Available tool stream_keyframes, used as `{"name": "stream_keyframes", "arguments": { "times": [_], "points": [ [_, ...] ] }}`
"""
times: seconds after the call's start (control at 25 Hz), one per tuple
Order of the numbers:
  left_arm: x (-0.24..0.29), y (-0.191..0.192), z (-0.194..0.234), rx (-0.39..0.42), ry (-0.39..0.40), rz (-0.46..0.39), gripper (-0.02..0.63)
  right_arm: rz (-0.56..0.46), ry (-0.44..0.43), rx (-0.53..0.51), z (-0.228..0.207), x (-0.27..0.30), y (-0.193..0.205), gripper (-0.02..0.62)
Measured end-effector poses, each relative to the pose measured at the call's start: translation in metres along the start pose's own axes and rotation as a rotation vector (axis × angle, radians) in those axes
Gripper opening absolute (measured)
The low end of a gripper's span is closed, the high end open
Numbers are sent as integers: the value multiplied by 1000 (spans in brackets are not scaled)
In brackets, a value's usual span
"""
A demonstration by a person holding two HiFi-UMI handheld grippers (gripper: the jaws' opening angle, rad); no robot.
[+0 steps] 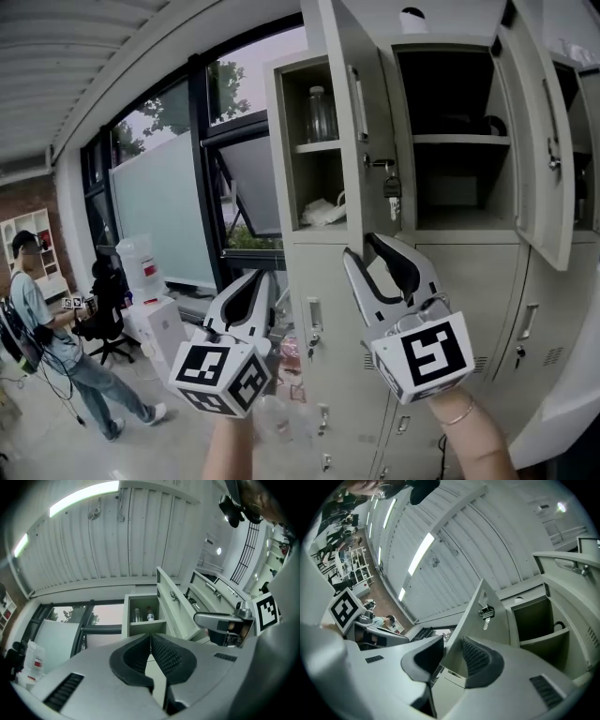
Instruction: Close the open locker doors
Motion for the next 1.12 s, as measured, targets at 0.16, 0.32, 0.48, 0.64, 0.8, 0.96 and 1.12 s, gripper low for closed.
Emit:
{"name": "stream_keyframes", "arguments": {
  "times": [0.16,0.32,0.48,0.64,0.8,0.96,1.12],
  "points": [
    [-11,-1,18,18,-54,21,21,-10,-32,-2,23,23,13,121],
    [-27,1,39,39,-109,44,21,22,-69,-10,49,48,29,120],
    [-39,4,53,41,-148,65,21,67,-112,-29,66,71,48,124],
    [-43,6,63,44,-174,74,21,90,-117,-62,76,92,64,124],
    [-41,8,70,47,-186,86,21,144,-115,-76,82,114,85,126],
    [-42,12,74,52,-199,110,21,199,-99,-86,86,136,106,126],
    [-46,16,77,57,-212,133,21,262,-76,-135,88,158,128,126]
  ]
}}
Point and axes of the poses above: the fingertips, and each gripper's own axes: x forward along the fingers, z to its left, y out of its underside, the point moved 2 cm from there along -x, backward along the fingers, and after that the axes turned 15 degrees about y, right-handed, at the moved point
